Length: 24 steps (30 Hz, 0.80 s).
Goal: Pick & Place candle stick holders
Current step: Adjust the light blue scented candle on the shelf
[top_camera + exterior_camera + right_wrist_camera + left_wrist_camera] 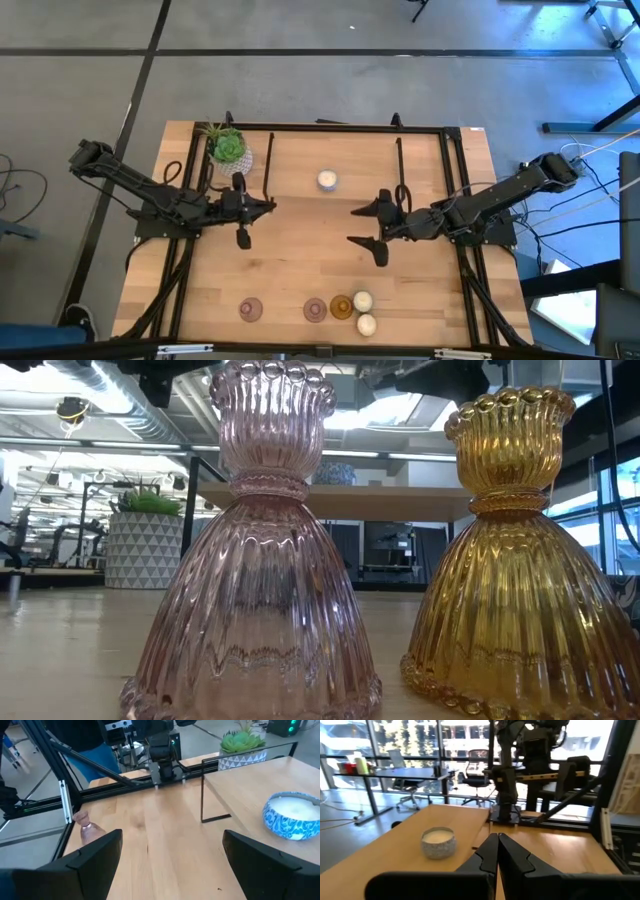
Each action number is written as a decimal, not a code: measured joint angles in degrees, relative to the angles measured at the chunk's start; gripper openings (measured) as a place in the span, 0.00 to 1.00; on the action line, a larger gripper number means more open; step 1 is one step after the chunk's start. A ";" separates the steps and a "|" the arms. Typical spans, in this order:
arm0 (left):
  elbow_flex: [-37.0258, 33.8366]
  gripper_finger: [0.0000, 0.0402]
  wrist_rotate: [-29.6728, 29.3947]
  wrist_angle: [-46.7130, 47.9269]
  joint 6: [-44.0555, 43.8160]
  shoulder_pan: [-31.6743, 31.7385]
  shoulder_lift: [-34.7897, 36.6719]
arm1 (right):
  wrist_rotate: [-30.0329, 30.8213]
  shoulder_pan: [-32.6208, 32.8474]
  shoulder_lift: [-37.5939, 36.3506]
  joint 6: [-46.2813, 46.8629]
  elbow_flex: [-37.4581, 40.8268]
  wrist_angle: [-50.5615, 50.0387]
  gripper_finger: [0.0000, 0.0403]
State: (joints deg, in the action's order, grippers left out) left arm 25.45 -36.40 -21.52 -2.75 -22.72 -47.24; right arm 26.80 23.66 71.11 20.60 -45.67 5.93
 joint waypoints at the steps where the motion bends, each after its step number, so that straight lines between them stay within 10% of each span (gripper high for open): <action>1: 0.00 0.01 -0.19 0.02 0.00 0.02 0.00 | 0.21 0.00 0.00 -0.01 0.00 0.02 0.86; 15: 0.00 0.03 3.68 -0.69 -0.89 0.00 -0.51 | 0.16 0.00 0.00 0.89 0.00 0.84 0.86; 24: 0.00 0.21 3.35 -3.11 2.85 0.86 -3.71 | 0.14 0.00 0.02 1.08 0.00 0.86 0.86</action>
State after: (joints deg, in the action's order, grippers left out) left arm 25.45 -33.05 -24.63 0.11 -21.86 -50.95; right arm 26.94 23.66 71.13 21.68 -45.67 6.78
